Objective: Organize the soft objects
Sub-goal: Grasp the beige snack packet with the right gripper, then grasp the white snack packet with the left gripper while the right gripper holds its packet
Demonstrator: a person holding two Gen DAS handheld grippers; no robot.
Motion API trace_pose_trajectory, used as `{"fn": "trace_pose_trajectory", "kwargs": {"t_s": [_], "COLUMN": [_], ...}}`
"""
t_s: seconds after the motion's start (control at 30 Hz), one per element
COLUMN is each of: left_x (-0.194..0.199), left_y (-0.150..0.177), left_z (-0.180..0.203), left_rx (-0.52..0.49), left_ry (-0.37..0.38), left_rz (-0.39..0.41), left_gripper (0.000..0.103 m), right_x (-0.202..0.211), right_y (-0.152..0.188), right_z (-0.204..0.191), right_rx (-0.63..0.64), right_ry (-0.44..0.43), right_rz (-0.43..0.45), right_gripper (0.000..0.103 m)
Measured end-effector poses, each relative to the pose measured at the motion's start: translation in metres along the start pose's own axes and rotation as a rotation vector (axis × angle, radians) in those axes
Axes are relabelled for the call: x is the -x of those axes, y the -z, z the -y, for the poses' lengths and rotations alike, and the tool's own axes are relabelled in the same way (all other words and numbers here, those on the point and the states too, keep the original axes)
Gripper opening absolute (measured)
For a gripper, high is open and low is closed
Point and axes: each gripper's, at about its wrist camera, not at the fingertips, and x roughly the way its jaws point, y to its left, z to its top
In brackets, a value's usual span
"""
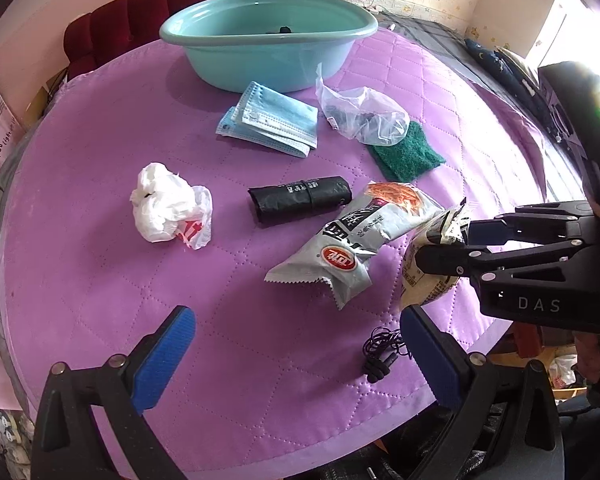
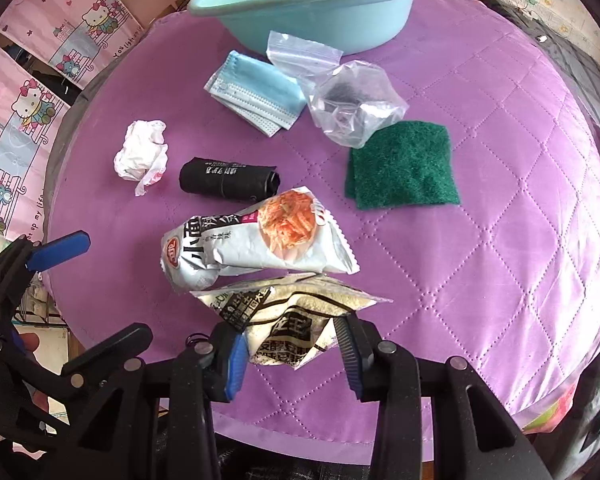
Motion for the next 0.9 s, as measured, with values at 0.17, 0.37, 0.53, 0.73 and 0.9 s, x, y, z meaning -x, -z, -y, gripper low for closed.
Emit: {"fn": "trace_pose_trajectory", "kwargs": {"t_s": [0.17,0.37,0.53,0.73,0.9], "left_x": [-0.007,-0.024,-0.036,-0.051,-0.063], "left_y": [-0.010,-0.021,-0.029,-0.039,-0.047], "left_z": [0.013,0.026,0.034,0.045,0.054], "left_rx": [-0.040,-0.083,-0.103,-0.128,-0.133], "left_ry": [0.016,0.022,0.024,0.015,0.019], "left_rz": [-0.004,-0.012,-0.026,-0.034,-0.053], "left_gripper": [0.103,0.103,0.103,0.103,0.084], "right_x": [0.011,0.024,0.037,0.041,0.043], "right_y": [0.000,-0.006,-0.006,-0.006,-0.006], "right_z": [0.017,0.031,0.051,0.060,0.063], "right_rx": [-0.036,-0.079,-0.099,-0.111,-0.105], "right_ry": [0.017,0.036,0.049,0.057,0.062], "right_rz": [0.020,0.036,0.054,0.058,0.060], "right_gripper": [0.042,0.042,0.042,0.042,0.042]}}
